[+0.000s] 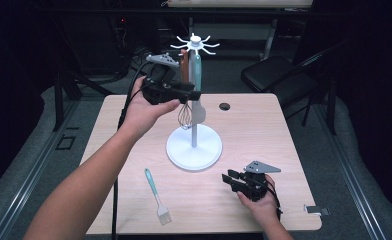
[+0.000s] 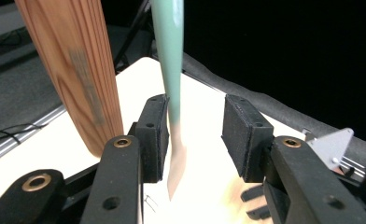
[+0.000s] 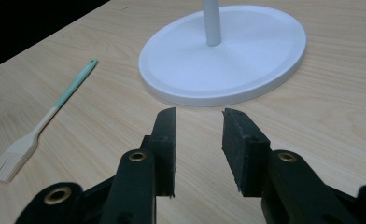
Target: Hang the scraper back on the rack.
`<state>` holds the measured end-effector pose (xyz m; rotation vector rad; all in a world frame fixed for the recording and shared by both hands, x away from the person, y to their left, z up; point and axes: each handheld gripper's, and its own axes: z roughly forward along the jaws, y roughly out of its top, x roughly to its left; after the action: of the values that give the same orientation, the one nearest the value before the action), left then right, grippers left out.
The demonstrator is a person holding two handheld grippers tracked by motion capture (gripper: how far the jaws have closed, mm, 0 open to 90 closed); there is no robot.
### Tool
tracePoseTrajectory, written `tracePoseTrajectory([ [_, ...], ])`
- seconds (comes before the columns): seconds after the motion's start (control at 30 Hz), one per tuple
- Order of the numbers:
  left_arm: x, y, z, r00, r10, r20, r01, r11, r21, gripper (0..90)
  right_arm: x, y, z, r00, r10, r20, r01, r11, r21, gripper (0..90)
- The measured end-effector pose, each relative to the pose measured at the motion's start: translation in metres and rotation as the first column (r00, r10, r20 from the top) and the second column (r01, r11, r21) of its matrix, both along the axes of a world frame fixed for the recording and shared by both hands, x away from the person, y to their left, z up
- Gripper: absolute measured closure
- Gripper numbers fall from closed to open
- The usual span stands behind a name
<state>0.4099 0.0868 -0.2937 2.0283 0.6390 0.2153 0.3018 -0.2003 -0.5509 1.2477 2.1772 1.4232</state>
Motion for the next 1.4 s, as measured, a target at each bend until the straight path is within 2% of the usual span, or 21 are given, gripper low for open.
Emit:
tracePoseTrajectory([
  [0.1, -0.003, 0.005, -0.012, 1.0000, -0.002, -0.009, 0.002, 1.0000, 0.007, 59.6, 0.001, -0.002, 0.000, 1.0000, -0.007, 0.003, 0.007, 1.000, -0.010, 63.9],
  [0.17, -0.004, 0.008, -0.020, 0.9999, -0.002, -0.017, 0.002, 0.9999, 0.014, 59.2, 0.001, -0.002, -0.001, 0.9998, -0.018, 0.001, 0.018, 1.000, 0.004, 63.4],
  [0.33, -0.010, 0.020, -0.042, 0.9990, -0.005, -0.044, 0.007, 0.9993, 0.036, 58.8, 0.001, -0.005, 0.000, 0.9998, -0.022, 0.001, 0.022, 1.000, -0.020, 61.4],
  [0.4, -0.013, 0.026, -0.051, 0.9989, 0.002, -0.047, 0.000, 0.9991, 0.043, 58.3, 0.001, -0.005, -0.001, 0.9995, -0.025, 0.017, 0.025, 0.999, -0.030, 60.4],
  [0.47, -0.017, 0.031, -0.061, 0.9983, 0.003, -0.058, -0.001, 0.9992, 0.041, 57.9, 0.001, -0.005, -0.001, 0.9994, -0.027, 0.023, 0.028, 0.999, -0.019, 60.0],
  [0.57, -0.021, 0.040, -0.076, 0.9971, 0.012, -0.075, -0.009, 0.9992, 0.038, 57.4, 0.002, -0.005, 0.000, 0.9983, -0.041, 0.042, 0.042, 0.999, -0.035, 56.0],
  [0.67, -0.026, 0.048, -0.093, 0.9963, 0.033, -0.080, -0.031, 0.9989, 0.034, 57.1, 0.002, -0.005, 0.002, 0.9967, -0.045, 0.068, 0.048, 0.998, -0.051, 51.5],
  [0.77, -0.031, 0.055, -0.110, 0.9949, 0.058, -0.082, -0.057, 0.9981, 0.023, 56.7, 0.002, -0.005, 0.003, 0.9955, -0.058, 0.075, 0.062, 0.997, -0.054, 49.6],
  [0.83, -0.034, 0.059, -0.123, 0.9922, 0.069, -0.103, -0.067, 0.9974, 0.024, 55.9, 0.001, -0.005, 0.005, 0.9966, -0.048, 0.066, 0.052, 0.997, -0.061, 51.2],
  [0.9, -0.037, 0.063, -0.134, 0.9910, 0.082, -0.106, -0.080, 0.9964, 0.029, 55.4, 0.002, -0.005, 0.005, 0.9973, -0.042, 0.060, 0.046, 0.996, -0.073, 51.3],
  [0.97, -0.041, 0.069, -0.145, 0.9888, 0.096, -0.114, -0.096, 0.9954, 0.009, 55.1, 0.002, -0.006, 0.005, 0.9968, -0.043, 0.066, 0.048, 0.997, -0.063, 51.4],
  [1.07, -0.043, 0.075, -0.158, 0.9860, 0.118, -0.118, -0.117, 0.9929, 0.021, 54.8, 0.003, -0.009, 0.007, 0.9976, -0.036, 0.059, 0.039, 0.998, -0.048, 51.5],
  [1.1, -0.045, 0.078, -0.163, 0.9850, 0.122, -0.122, -0.122, 0.9925, 0.015, 54.4, 0.003, -0.008, 0.008, 0.9976, -0.040, 0.056, 0.041, 0.999, -0.028, 51.9],
  [1.13, -0.046, 0.081, -0.168, 0.9832, 0.132, -0.126, -0.132, 0.9912, 0.006, 54.3, 0.003, -0.009, 0.009, 0.9980, -0.034, 0.053, 0.036, 0.999, -0.036, 52.9],
  [1.2, -0.049, 0.086, -0.178, 0.9801, 0.146, -0.134, -0.150, 0.9886, -0.019, 54.3, 0.003, -0.009, 0.009, 0.9980, -0.033, 0.053, 0.034, 0.999, -0.021, 53.2],
  [1.23, -0.051, 0.089, -0.183, 0.9780, 0.156, -0.139, -0.160, 0.9870, -0.018, 54.3, 0.003, -0.009, 0.009, 0.9983, -0.029, 0.050, 0.031, 0.999, -0.029, 53.1],
  [1.4, -0.060, 0.099, -0.200, 0.9719, 0.195, -0.131, -0.200, 0.9796, -0.021, 54.2, 0.003, -0.009, 0.010, 0.9956, -0.062, 0.070, 0.064, 0.998, -0.020, 49.8],
])
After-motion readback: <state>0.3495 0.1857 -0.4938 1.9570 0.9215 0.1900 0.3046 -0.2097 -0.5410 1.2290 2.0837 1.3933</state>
